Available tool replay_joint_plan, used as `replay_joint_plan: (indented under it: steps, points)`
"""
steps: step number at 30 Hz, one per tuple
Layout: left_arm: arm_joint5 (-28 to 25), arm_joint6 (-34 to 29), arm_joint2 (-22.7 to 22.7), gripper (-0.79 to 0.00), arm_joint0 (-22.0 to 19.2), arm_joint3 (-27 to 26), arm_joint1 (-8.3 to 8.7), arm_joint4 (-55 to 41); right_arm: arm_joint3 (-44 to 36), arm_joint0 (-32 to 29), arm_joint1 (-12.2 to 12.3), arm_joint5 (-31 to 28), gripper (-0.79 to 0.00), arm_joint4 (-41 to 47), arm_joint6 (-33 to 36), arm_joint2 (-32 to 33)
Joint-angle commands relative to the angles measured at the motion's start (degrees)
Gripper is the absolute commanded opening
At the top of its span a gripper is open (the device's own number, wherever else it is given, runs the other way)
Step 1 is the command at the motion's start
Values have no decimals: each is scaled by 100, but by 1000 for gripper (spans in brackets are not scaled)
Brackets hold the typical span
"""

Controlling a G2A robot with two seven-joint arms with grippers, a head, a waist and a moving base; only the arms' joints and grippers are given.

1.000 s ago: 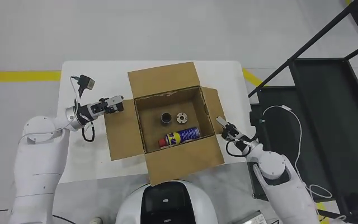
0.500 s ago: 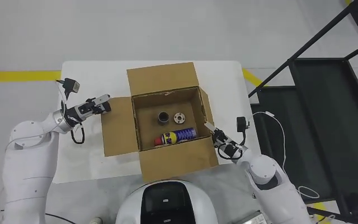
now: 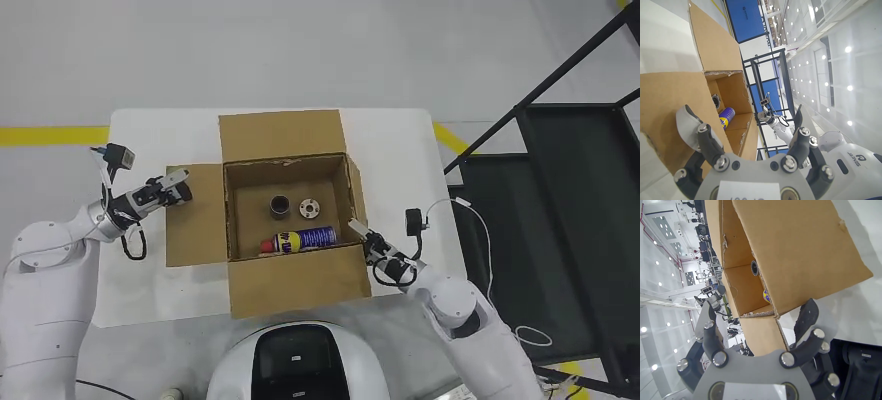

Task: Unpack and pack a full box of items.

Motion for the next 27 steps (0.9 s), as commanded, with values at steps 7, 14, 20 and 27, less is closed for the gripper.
replay_joint_plan:
  steps: [7,14,20,27]
  points:
    - [107,-1351,-115,0,-18,238,109,-818,-525,162,121,-12,0,-782,480,522]
    - [200,-1626,-454,0,-5,355,261,-1294,-215,1248,100,-208,0,-1338,1210,-172]
    - [100,-1526,-616,0,54,586,385,-1257,572,2259,-21,-371,0,-1599,1744,-1163]
    - [46,-1472,-627,0,60,723,452,-1280,1481,3224,-202,-709,0,-1979,1851,-2031]
